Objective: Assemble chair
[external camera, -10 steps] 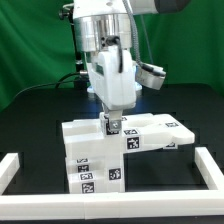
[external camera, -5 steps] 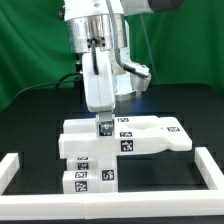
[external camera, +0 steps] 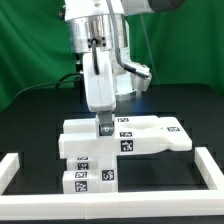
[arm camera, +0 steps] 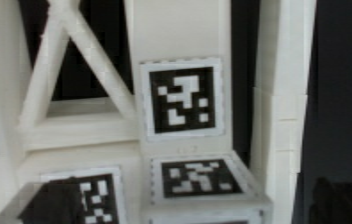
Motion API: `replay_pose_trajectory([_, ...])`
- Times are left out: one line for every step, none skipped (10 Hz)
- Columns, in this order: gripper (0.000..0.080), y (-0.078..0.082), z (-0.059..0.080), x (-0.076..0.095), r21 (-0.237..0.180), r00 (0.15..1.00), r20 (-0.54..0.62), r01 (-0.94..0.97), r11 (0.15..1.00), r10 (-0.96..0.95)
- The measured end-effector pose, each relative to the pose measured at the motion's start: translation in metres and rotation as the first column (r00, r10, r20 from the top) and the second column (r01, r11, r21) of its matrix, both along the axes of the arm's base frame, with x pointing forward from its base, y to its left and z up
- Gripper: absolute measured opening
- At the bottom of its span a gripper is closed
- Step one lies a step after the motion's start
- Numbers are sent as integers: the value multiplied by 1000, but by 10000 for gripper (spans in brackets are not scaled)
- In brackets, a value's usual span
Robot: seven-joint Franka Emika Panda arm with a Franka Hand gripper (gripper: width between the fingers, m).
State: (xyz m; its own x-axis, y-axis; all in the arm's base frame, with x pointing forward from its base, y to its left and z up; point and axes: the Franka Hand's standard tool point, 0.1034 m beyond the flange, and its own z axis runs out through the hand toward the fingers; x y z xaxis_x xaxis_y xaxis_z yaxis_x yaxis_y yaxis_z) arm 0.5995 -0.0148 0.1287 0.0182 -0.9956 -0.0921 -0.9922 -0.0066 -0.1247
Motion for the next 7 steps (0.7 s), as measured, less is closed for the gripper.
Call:
replay_pose_trajectory([648, 7, 18, 0, 24, 1000, 8, -13, 1000, 12])
replay_pose_trajectory([648, 16, 30, -2, 45, 1000, 3, -24, 999, 24])
replay_pose_trajectory([648, 14, 26, -2, 38, 1000, 7, -25, 999, 25])
replay_pose_trajectory([648, 13, 22, -2, 35, 1000, 1, -25, 999, 25])
replay_pose_trajectory([648, 14, 22, -2, 35, 1000, 1, -26, 999, 26])
replay_pose_trajectory([648, 14, 21, -2, 35, 1000, 0, -26, 999, 26])
replay_pose_trajectory([648, 14, 20, -3, 34, 1000, -2, -26, 999, 26])
